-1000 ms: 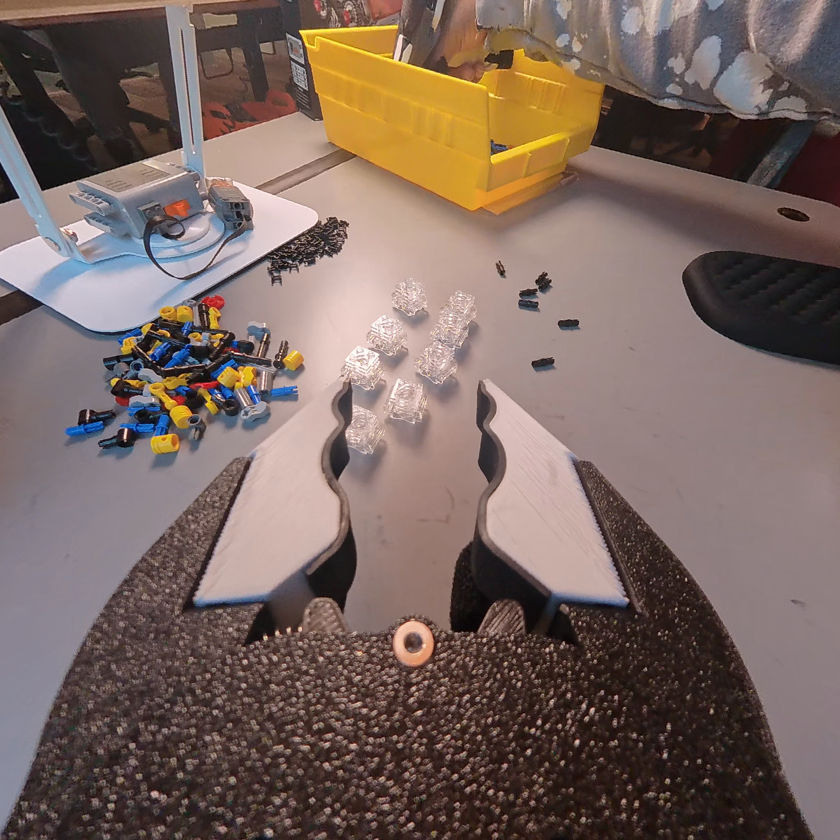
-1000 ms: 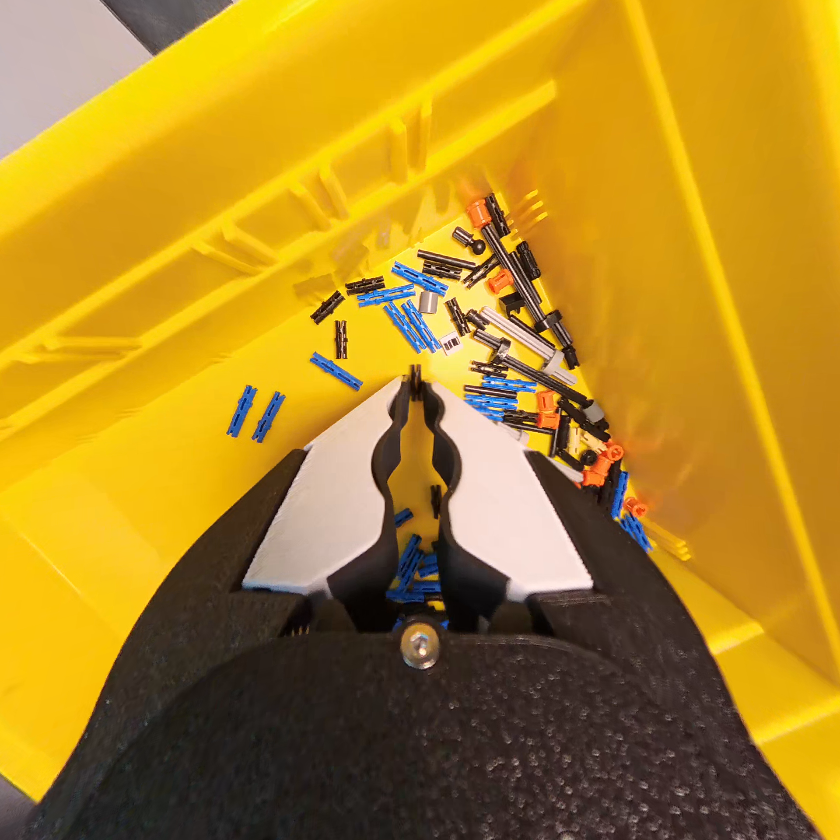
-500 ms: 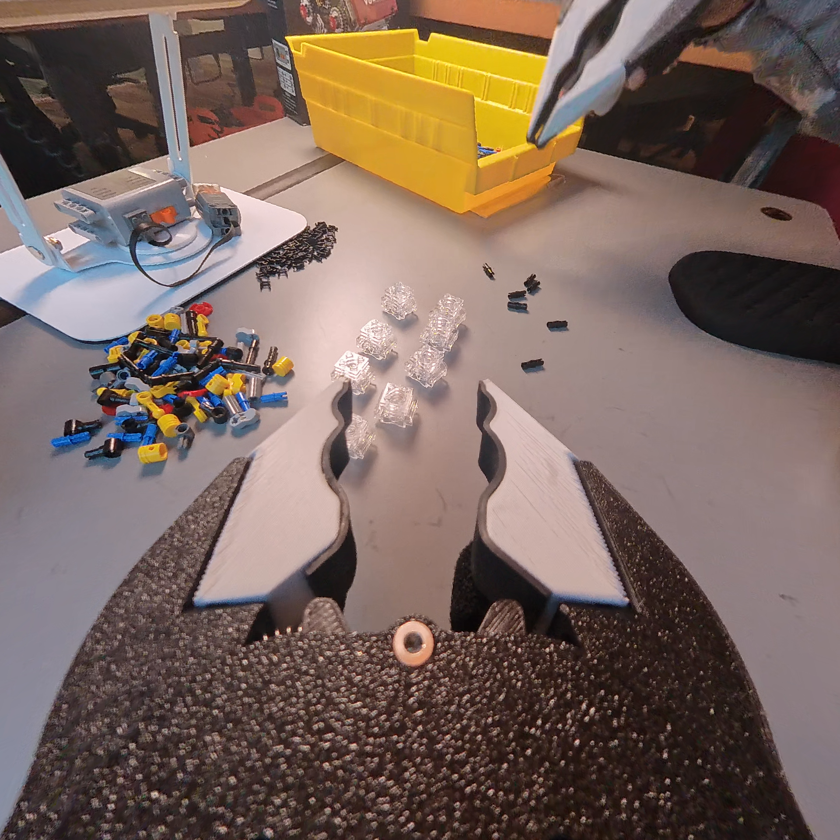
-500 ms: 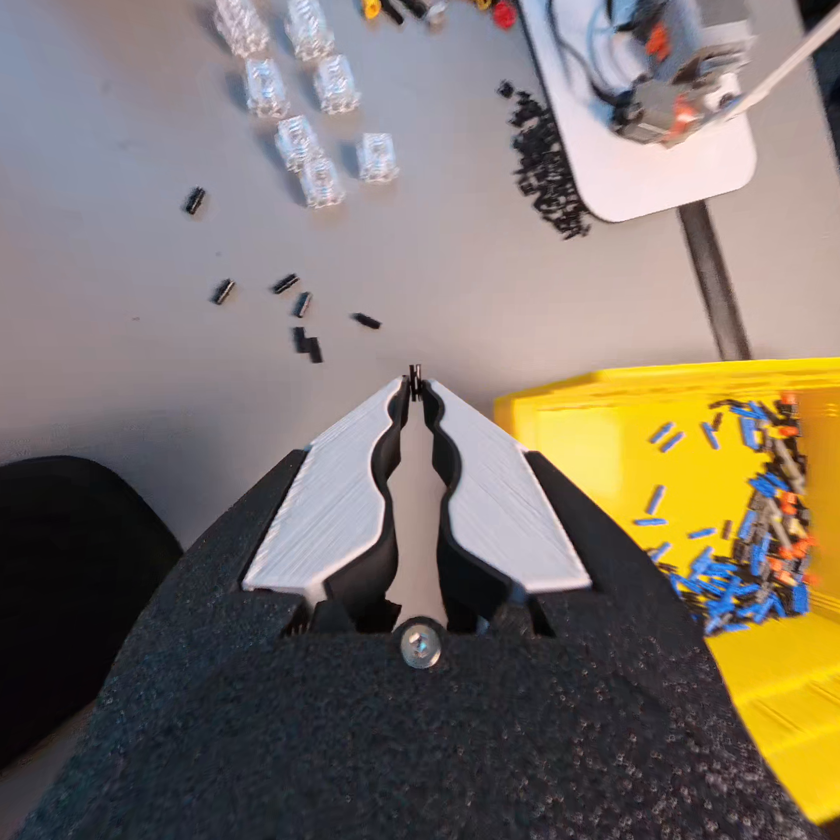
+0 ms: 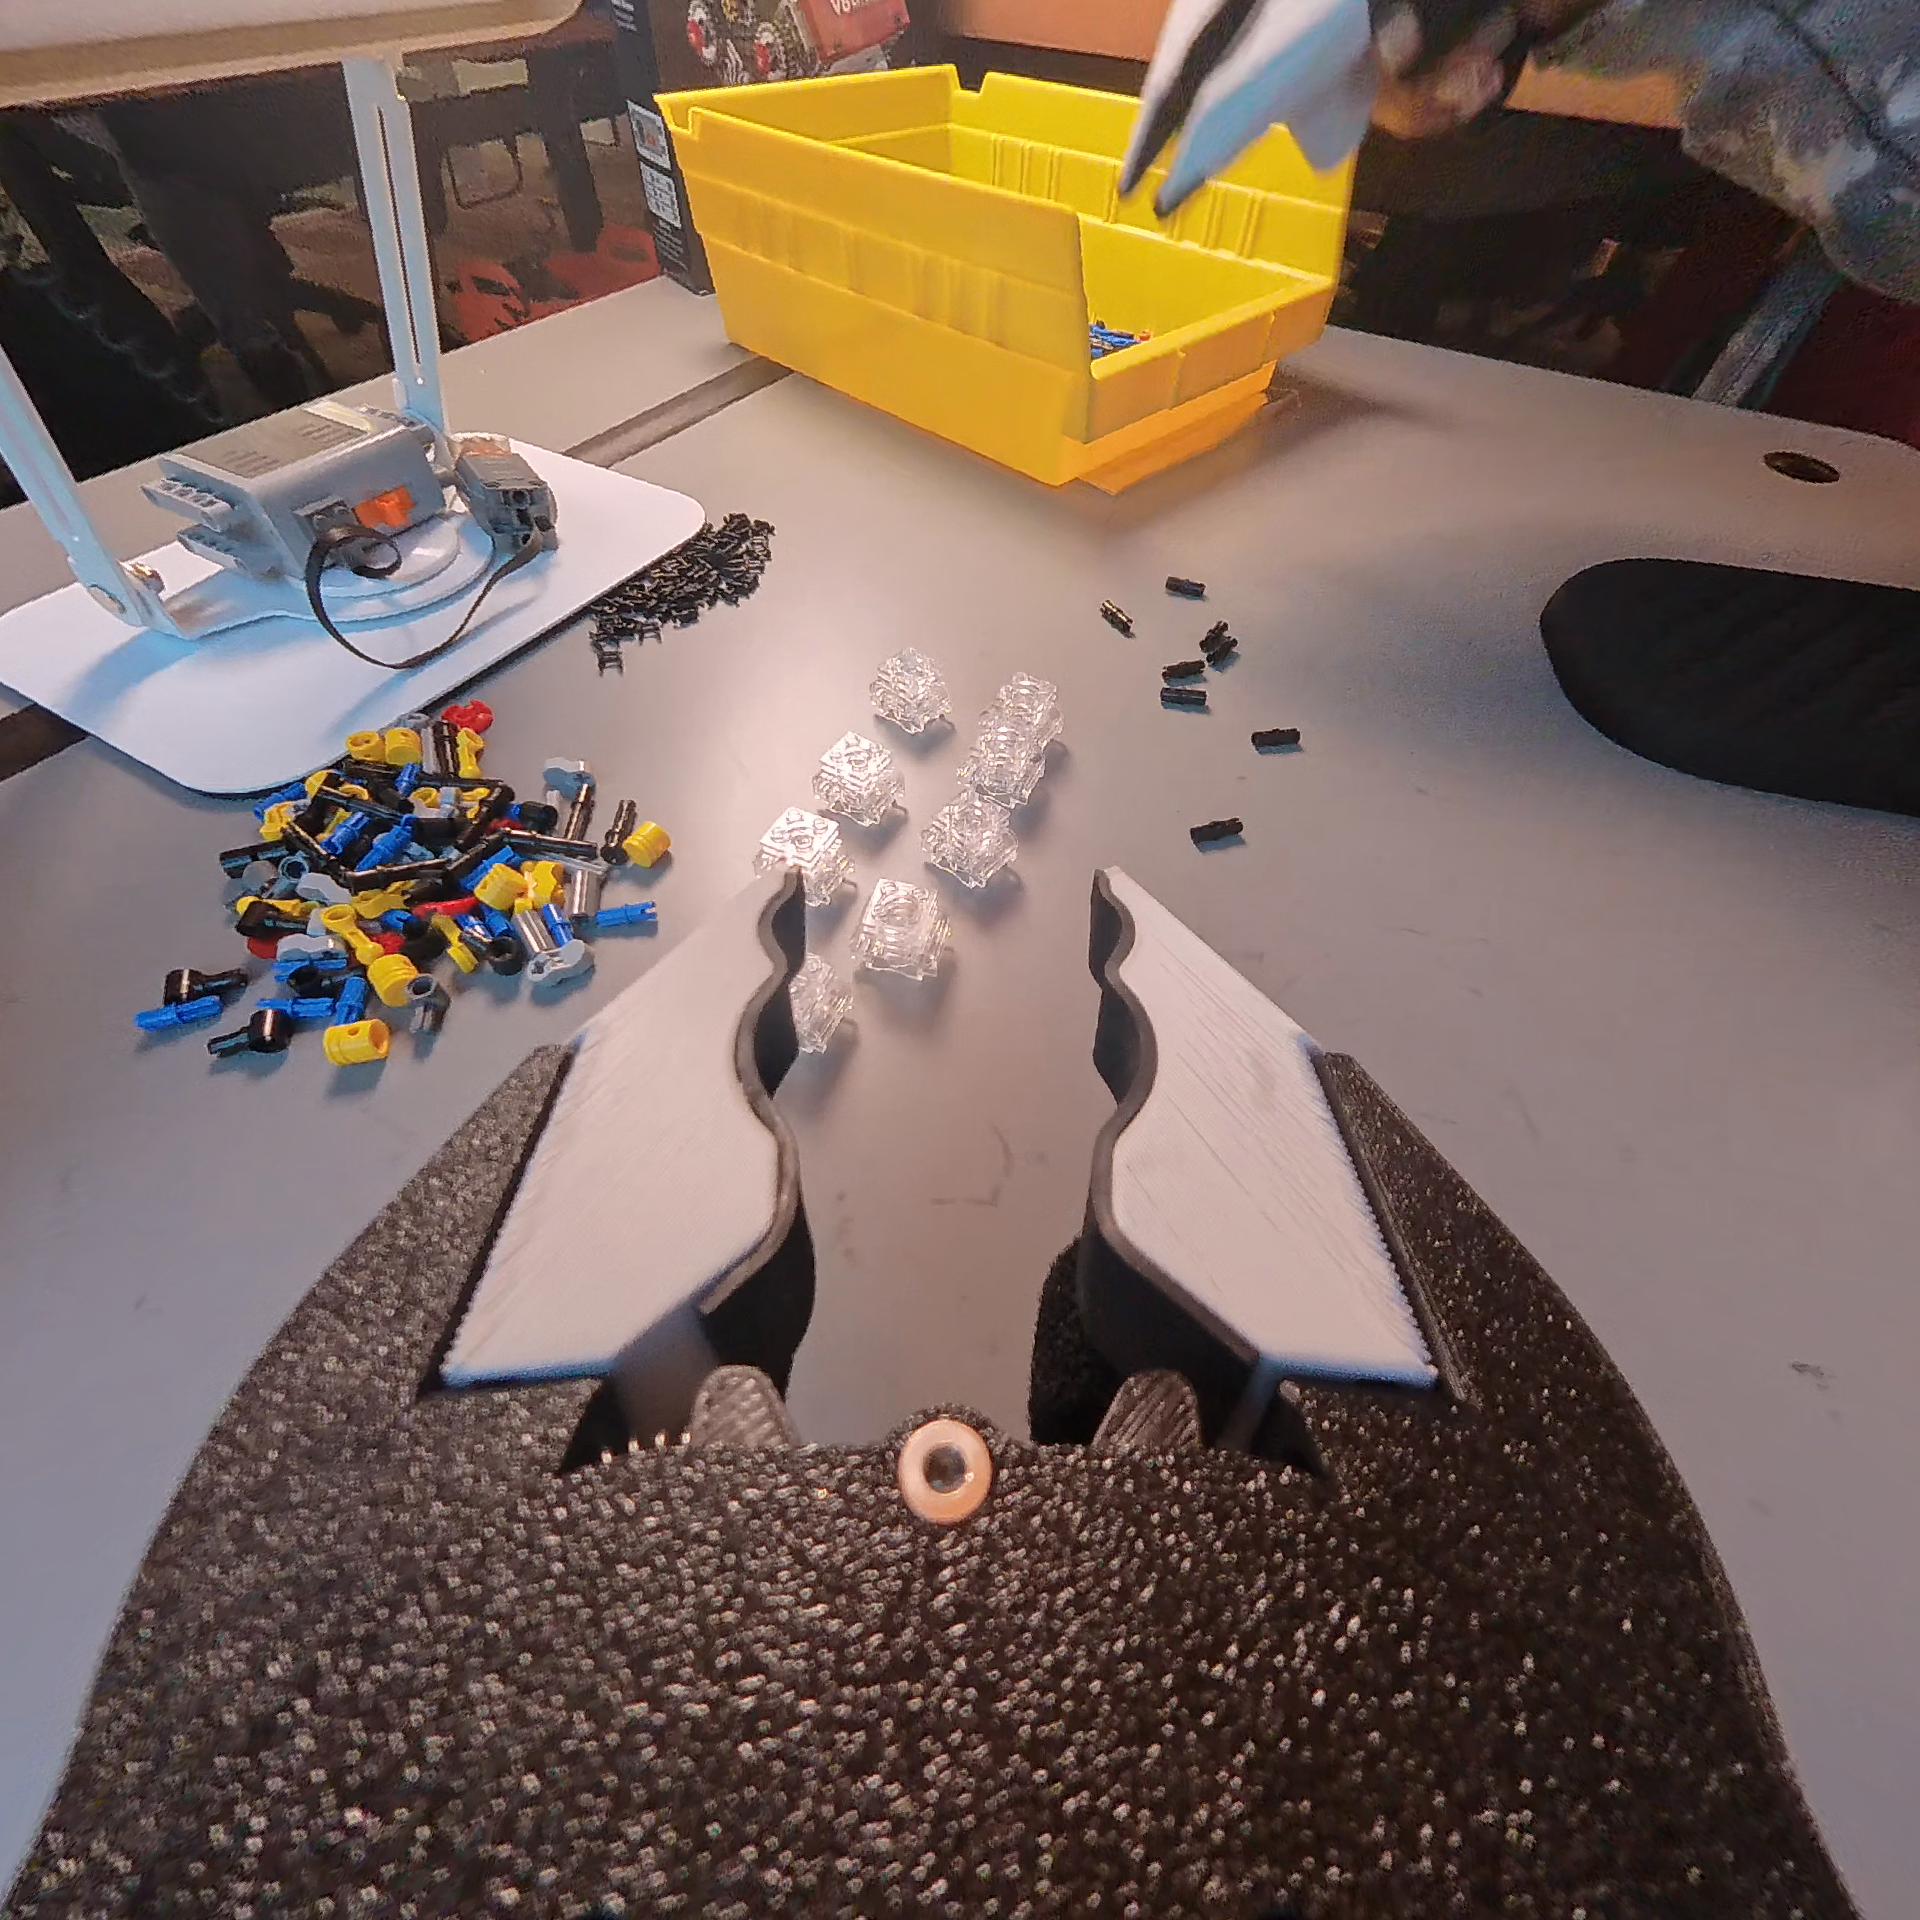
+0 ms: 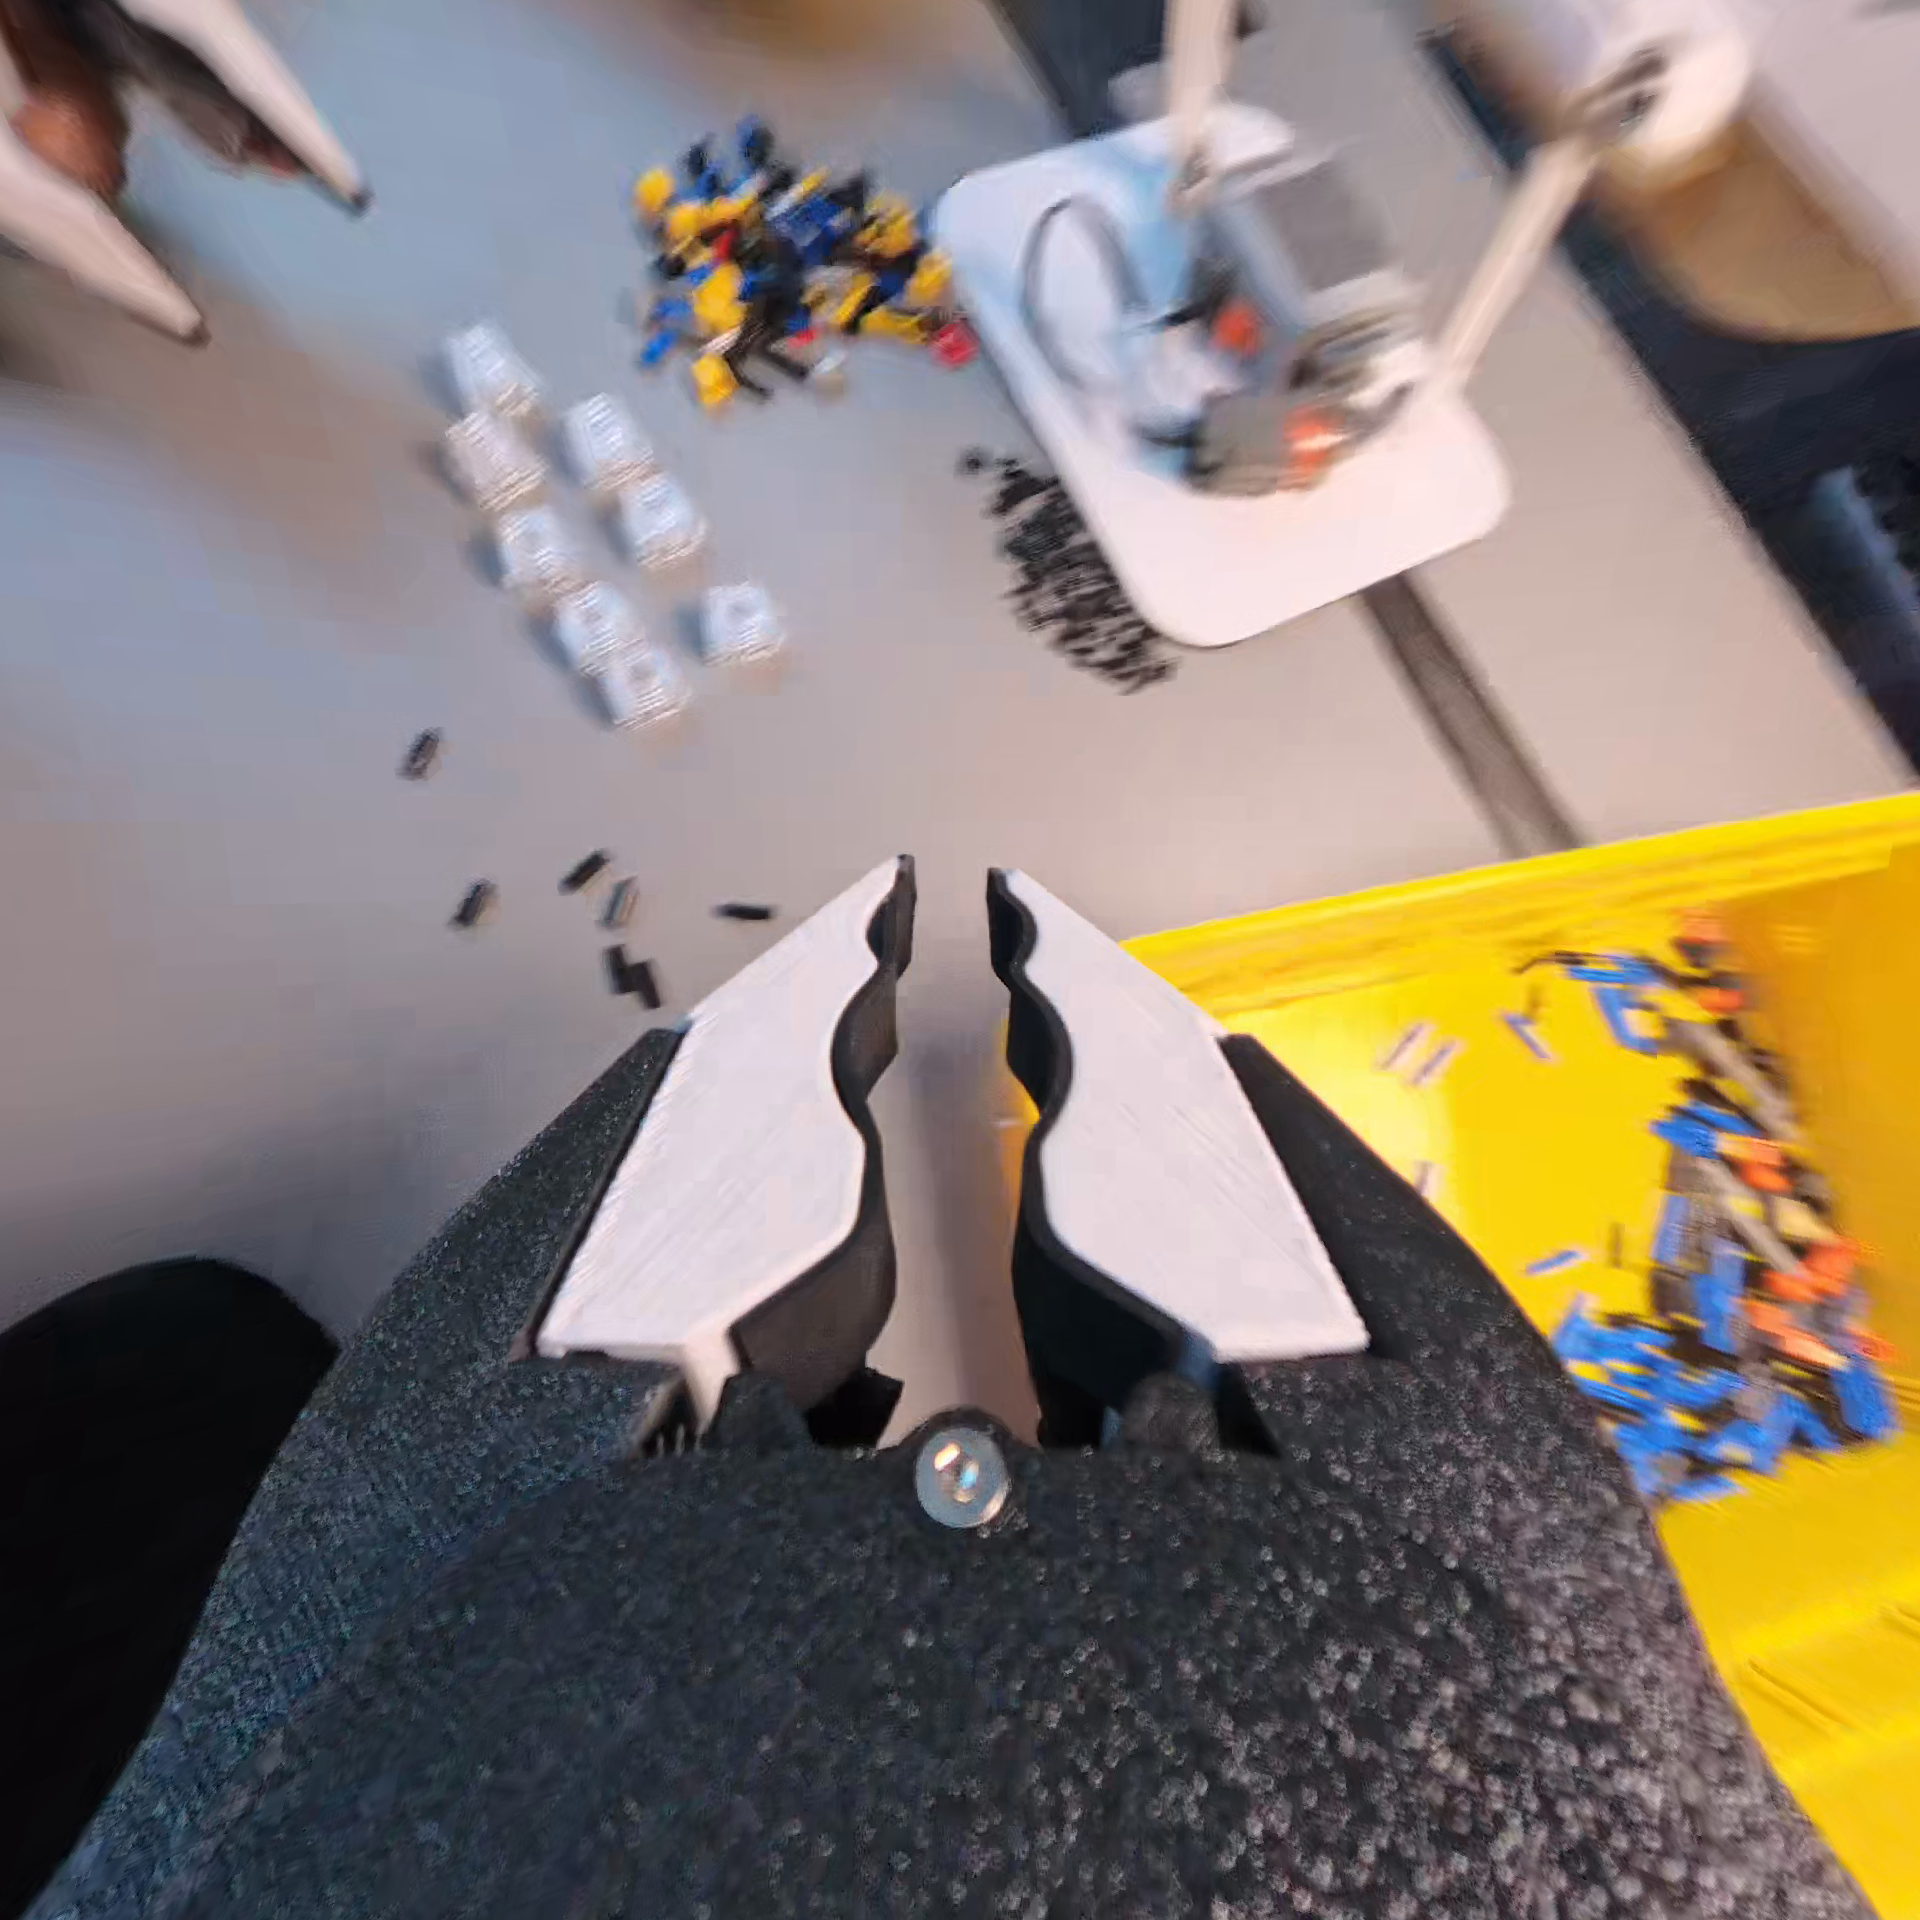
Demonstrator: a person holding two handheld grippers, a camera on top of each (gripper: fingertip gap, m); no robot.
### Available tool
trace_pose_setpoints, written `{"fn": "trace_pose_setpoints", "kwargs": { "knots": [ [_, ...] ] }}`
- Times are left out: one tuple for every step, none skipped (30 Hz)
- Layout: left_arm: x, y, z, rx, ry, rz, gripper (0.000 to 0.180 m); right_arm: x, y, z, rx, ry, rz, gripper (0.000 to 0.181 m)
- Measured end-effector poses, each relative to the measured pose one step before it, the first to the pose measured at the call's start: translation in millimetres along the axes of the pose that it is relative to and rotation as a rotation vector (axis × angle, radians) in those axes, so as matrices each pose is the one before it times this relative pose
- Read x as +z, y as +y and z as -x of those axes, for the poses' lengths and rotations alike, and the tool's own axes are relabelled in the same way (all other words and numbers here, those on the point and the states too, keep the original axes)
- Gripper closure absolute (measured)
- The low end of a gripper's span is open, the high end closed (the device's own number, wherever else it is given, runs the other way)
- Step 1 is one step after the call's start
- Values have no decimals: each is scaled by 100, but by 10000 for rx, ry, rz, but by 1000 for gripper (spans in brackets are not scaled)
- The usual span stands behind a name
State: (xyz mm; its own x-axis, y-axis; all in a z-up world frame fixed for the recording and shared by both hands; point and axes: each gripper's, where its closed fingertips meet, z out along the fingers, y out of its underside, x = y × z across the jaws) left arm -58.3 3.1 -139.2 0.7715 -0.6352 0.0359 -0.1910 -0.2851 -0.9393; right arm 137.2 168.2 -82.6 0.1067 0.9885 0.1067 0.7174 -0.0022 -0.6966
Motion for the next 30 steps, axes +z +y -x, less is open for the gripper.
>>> {"fn": "trace_pose_setpoints", "kwargs": {
  "knots": [
    [86,106,6,-37,35,30,127,-1121,-793,-3059,162,602,-73,168],
    [97,96,-23,-24,35,33,127,-354,5,-3370,152,614,288,168],
    [85,64,-25,-7,30,38,127,390,429,-3232,194,492,388,167],
    [66,39,-22,22,6,36,127,1046,614,-2550,314,136,401,166],
    [32,4,2,28,-14,3,127,1463,759,-2200,390,83,446,165],
    [5,26,26,6,-26,15,127,1702,842,-1785,309,46,492,164],
    [-35,35,86,-10,-39,11,127,1810,781,-1227,169,-86,467,163],
    [-44,10,140,-26,-49,-3,127,1730,512,-847,117,-150,304,163],
    [-74,-18,163,-48,-48,-27,127,1561,443,-564,172,-192,273,163],
    [-53,-34,180,-68,-40,-31,127,1346,405,-505,153,-107,283,163],
    [-53,-24,173,-69,-31,-21,127,1113,367,-416,47,-29,261,163],
    [-23,-16,143,-62,-24,-14,127,867,298,-223,4,-47,213,163],
    [-20,-14,109,-46,-17,-12,127,671,254,-157,15,-17,182,163],
    [7,-2,69,-26,-6,-4,127,502,264,-130,5,9,165,163],
    [27,10,30,-10,2,10,127,359,296,-68,-10,5,173,165],
    [35,28,13,7,1,18,127,266,306,7,-15,-31,157,167],
    [37,33,-22,17,6,21,127,200,173,127,-19,-80,59,168],
    [29,36,-20,19,1,21,127,97,-6,98,20,-70,-56,170],
    [30,35,-19,15,-1,20,127,42,-7,116,52,-95,-34,172],
    [23,22,2,8,-5,17,127,21,-40,97,14,-65,-35,175],
    [24,11,9,7,-5,8,127,11,-32,71,-47,-5,-5,177],
    [29,-15,14,11,-7,-4,127,-39,12,5,-132,69,36,177],
    [22,-3,-7,10,-3,4,127,-69,39,-63,-145,119,65,177],
    [13,20,-7,12,-6,11,127,-194,28,-141,-112,158,57,177],
    [4,15,-12,20,-7,3,127,-402,-209,177,24,-65,-112,177],
    [-2,0,-14,25,-8,-3,127,-709,-418,329,69,-123,-236,177],
    [-12,-9,-23,21,-8,-5,127,-1030,-469,249,-54,38,-243,177],
    [-17,-18,-19,13,-3,-14,127,-1350,-401,330,-176,131,-200,177],
    [-18,-24,-25,-6,7,-19,127,-1641,-538,612,-156,83,-327,177],
    [-18,-24,-34,-16,19,-17,127,-1851,-673,992,-136,-14,-441,177]
  ]
}}
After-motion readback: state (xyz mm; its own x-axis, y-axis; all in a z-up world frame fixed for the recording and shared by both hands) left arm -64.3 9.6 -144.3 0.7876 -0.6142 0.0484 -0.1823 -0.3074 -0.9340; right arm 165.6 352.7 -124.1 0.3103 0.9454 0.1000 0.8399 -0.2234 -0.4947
